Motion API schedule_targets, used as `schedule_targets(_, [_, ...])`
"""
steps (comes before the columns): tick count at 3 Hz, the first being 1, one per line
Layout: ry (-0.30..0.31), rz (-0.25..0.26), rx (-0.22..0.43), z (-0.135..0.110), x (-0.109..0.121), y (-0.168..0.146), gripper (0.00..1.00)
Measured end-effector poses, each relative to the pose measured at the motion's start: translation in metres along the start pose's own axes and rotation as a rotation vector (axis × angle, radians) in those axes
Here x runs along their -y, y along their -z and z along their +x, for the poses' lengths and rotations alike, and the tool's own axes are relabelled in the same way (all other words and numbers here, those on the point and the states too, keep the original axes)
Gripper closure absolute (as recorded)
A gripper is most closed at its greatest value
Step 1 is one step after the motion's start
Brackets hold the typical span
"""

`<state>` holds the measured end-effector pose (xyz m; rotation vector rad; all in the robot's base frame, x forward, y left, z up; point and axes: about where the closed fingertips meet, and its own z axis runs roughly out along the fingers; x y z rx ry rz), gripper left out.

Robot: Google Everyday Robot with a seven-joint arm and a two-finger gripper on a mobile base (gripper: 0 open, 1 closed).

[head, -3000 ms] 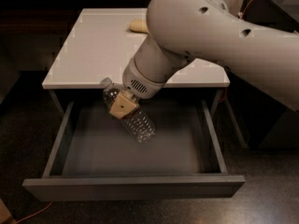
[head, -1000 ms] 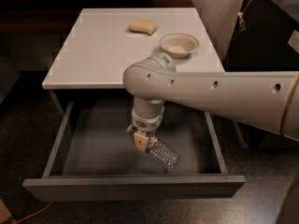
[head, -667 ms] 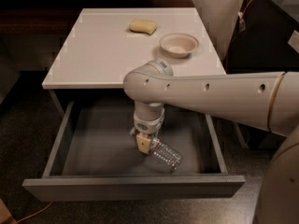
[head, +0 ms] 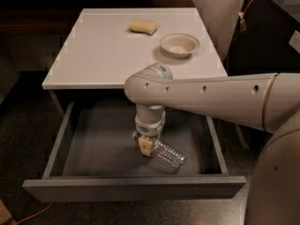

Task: Place water bottle into top drawer

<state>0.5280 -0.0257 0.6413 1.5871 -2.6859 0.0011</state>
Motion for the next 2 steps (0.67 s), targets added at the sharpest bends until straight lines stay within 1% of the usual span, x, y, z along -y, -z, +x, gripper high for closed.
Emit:
schedule_targets(1, [0.000,-0.001,-0.002,0.0007,-0.0001,-0.0014,0.08])
schedule_targets(2, [0.000,-0.002,-0.004,0.0011,-0.0004,-0.0020,0.00])
